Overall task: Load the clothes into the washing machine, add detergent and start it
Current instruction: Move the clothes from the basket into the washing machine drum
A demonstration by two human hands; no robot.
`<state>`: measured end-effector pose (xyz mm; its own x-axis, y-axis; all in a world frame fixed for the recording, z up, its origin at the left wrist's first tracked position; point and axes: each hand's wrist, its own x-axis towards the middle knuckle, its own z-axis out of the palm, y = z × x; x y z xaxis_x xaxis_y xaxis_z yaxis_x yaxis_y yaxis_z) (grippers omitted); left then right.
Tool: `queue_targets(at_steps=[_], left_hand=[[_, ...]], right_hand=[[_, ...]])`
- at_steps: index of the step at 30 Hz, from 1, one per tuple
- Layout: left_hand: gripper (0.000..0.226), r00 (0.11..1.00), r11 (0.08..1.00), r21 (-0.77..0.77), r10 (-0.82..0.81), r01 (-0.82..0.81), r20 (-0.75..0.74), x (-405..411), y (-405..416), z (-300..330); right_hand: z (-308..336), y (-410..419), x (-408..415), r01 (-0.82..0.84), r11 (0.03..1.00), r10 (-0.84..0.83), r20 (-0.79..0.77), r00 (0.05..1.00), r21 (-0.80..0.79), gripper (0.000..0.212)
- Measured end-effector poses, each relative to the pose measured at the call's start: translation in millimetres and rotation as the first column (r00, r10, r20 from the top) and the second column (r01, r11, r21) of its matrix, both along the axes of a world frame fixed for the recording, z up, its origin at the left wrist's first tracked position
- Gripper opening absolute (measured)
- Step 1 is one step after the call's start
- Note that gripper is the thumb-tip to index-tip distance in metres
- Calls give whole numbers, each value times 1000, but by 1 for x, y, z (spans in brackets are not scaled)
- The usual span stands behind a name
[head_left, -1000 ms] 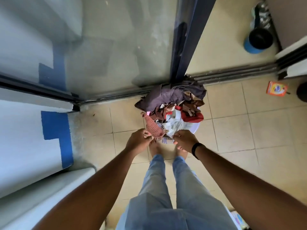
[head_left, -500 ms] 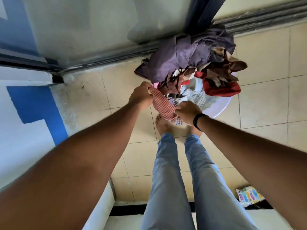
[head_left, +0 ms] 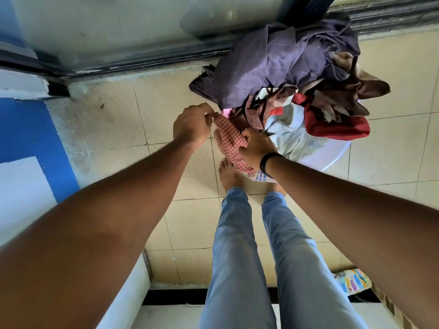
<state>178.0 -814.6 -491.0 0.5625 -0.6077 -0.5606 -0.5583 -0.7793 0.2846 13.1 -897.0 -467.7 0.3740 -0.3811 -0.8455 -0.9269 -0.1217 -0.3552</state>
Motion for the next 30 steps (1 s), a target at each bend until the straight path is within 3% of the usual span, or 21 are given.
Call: queue_targets(at_steps=[7, 11, 19, 22, 25, 30], left_hand=[[30, 993, 999, -32, 3, 0, 116, -11, 7, 16], [39, 988, 996, -81, -28, 41, 151, -22, 17, 42], [35, 999, 987, -155, 48, -47, -2, -46, 40, 130], [37, 987, 956, -256, 120, -144, -105, -62, 39, 180], [53, 959, 940, -251, 178, -232, -219, -75, 36, 225], [44, 948, 974, -218, -11, -62, -318, -89, 13, 319]], right_hand=[[1, 2, 0, 10, 993, -17, -60, 998, -115, 21], [25, 1, -9, -8, 989, 14, 42, 999, -149, 11], [91, -9, -33, -86, 996, 84, 185, 979, 2, 46], [128, -16, -41, -89, 996, 90, 211, 973, -12, 45], [172, -27, -51, -22, 1000, 24, 232, 972, -13, 46], [242, -54, -78, 104, 994, -92, 240, 966, -36, 23]])
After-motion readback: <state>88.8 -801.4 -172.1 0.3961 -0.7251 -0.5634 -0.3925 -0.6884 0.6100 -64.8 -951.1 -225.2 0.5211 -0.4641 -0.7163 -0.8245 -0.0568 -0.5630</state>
